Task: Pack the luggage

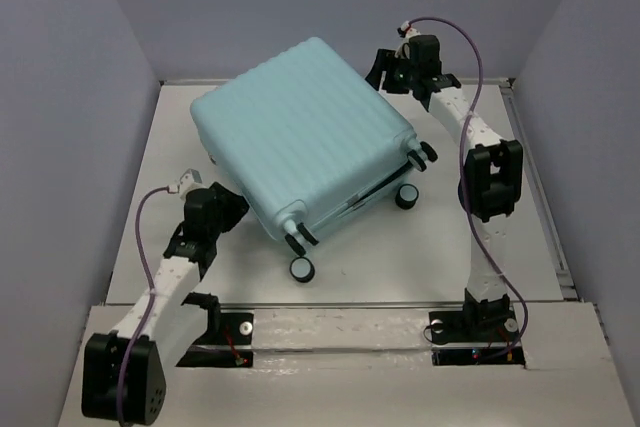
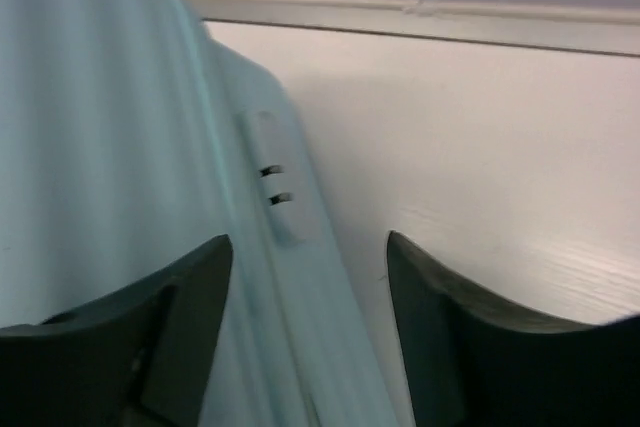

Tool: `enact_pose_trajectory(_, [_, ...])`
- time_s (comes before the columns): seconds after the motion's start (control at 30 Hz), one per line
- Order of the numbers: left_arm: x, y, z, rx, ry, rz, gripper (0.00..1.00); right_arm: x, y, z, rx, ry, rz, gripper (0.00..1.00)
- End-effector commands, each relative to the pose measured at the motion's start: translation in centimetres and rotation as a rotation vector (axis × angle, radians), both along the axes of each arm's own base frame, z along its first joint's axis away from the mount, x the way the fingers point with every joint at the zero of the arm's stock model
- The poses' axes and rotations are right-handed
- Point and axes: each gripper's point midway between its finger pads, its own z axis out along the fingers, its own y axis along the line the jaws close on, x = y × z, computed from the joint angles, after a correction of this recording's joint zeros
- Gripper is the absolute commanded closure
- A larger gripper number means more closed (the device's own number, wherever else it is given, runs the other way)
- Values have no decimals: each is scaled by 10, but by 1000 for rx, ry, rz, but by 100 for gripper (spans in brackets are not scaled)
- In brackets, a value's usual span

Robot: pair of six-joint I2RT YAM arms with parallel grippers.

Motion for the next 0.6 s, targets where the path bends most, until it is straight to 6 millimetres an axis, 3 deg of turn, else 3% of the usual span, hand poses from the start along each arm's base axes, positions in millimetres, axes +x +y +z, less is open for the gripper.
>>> enact_pose_trajectory(0.0, [-49,-64,42,-54,-19,-322,44,-38,84,60,103,-15,216,18])
enact_pose_trajectory(0.07, [-47,-38,81,59,-105,-228,37,-28,73,76,122,-31,182,7])
enact_pose_trajectory(0.1, [-40,-24,128,143,-205,-189,34,-25,65,81,122,-29,161,5])
enact_pose_trajectory(0.17, [-38,2,166,248,-256,-88,29,-14,40,111,123,-85,98,0])
enact_pose_trajectory(0.2, [-39,10,212,265,-343,-49,28,-13,30,117,121,-88,78,0])
enact_pose_trajectory(0.23, [-40,16,234,299,-394,-31,27,-10,10,136,123,-121,41,0])
enact_pose_trajectory(0.3, [-43,25,270,320,-472,18,24,-11,-11,154,124,-146,2,0])
enact_pose_trajectory(0.33, [-48,28,300,317,-534,39,24,-15,-20,162,121,-153,-12,0])
enact_pose_trajectory(0.37, [-43,28,310,332,-548,41,24,-27,-31,184,106,-198,-24,5])
enact_pose_trajectory(0.4, [-42,27,332,328,-589,44,24,-35,-35,194,90,-221,-29,10])
enact_pose_trajectory(0.43, [-37,25,342,330,-605,38,23,-45,-38,203,73,-246,-24,18])
enact_pose_trajectory(0.47, [-14,16,338,349,-573,7,22,-70,-41,220,83,-264,-7,77])
enact_pose_trajectory(0.5, [-5,11,351,346,-588,-6,23,-88,-33,227,92,-268,24,93])
enact_pose_trajectory(0.53, [9,4,353,348,-586,-31,22,-107,-25,230,82,-283,64,93])
enact_pose_trajectory(0.57, [41,-10,338,353,-535,-87,23,-150,-5,225,66,-280,128,93])
